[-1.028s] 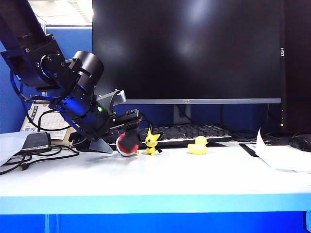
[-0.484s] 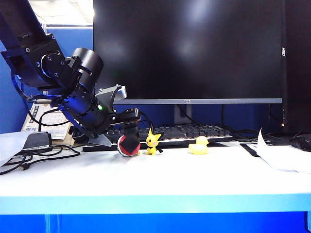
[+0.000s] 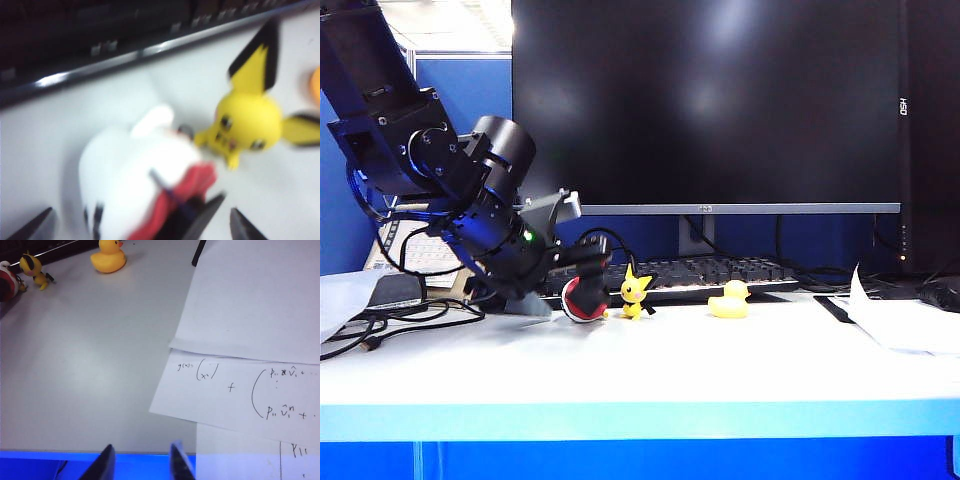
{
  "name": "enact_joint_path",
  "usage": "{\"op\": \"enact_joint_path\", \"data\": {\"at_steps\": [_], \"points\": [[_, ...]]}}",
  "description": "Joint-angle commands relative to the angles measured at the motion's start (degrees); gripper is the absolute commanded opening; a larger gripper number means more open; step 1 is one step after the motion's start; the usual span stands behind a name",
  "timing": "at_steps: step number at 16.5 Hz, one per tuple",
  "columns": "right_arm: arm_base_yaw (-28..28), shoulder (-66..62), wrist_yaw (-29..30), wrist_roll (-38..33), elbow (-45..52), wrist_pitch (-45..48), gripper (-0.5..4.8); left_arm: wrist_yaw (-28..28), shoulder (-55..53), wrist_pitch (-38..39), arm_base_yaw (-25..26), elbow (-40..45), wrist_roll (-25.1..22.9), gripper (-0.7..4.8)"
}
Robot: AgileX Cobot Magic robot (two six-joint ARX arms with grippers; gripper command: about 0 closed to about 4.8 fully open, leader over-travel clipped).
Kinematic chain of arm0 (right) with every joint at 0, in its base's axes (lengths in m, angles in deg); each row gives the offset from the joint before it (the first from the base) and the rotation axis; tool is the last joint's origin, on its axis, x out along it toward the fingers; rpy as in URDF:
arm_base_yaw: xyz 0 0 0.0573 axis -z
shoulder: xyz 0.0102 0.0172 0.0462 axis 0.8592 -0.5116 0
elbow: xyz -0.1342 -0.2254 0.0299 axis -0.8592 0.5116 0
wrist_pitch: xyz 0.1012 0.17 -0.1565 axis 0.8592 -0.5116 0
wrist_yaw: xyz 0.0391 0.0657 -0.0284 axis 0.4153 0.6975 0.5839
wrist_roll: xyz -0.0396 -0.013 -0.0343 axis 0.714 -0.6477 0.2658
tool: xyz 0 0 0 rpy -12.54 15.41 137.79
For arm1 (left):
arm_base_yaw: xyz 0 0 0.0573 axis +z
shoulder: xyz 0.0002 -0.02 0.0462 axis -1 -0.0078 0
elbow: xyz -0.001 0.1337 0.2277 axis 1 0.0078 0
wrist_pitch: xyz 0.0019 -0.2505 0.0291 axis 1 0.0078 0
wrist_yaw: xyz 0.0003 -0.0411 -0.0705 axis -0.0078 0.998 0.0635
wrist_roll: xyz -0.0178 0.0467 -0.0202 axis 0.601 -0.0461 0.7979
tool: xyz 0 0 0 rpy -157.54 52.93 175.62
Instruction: Pick up the doll with a different color than the other dolls and place it near you.
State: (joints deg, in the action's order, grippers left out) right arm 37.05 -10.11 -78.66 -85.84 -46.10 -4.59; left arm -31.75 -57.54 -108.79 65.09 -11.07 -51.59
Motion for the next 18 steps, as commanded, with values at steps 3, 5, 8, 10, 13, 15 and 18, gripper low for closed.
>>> {"op": "enact_joint_path", "data": {"at_steps": [3,5,8,10,13,15,18], "points": [[-0.1,0.1,0.0,-0.2,0.1,1.0,1.44,3.0,-2.5,4.7,0.0,-7.8,0.0,4.76],[-0.1,0.1,0.0,-0.2,0.1,1.0,1.44,3.3,-3.8,9.7,0.0,-11.3,-0.4,4.79],[-0.1,0.1,0.0,-0.2,0.1,1.0,1.44,3.5,-3.8,10.7,0.0,-11.3,0.2,4.79],[-0.1,0.1,0.0,-0.2,0.1,1.0,1.44,3.9,-3.8,12.9,0.0,-11.3,0.2,4.79],[-0.1,0.1,0.0,-0.2,0.1,1.0,1.44,5.0,-3.8,14.2,-0.1,-11.3,0.1,4.79],[-0.1,0.1,0.0,-0.2,0.1,1.0,1.44,5.0,-3.8,14.1,-0.1,-11.3,0.1,4.67],[-0.1,0.1,0.0,-0.2,0.1,1.0,1.44,5.2,-3.8,14.6,-0.3,-11.3,0.2,2.4]]}}
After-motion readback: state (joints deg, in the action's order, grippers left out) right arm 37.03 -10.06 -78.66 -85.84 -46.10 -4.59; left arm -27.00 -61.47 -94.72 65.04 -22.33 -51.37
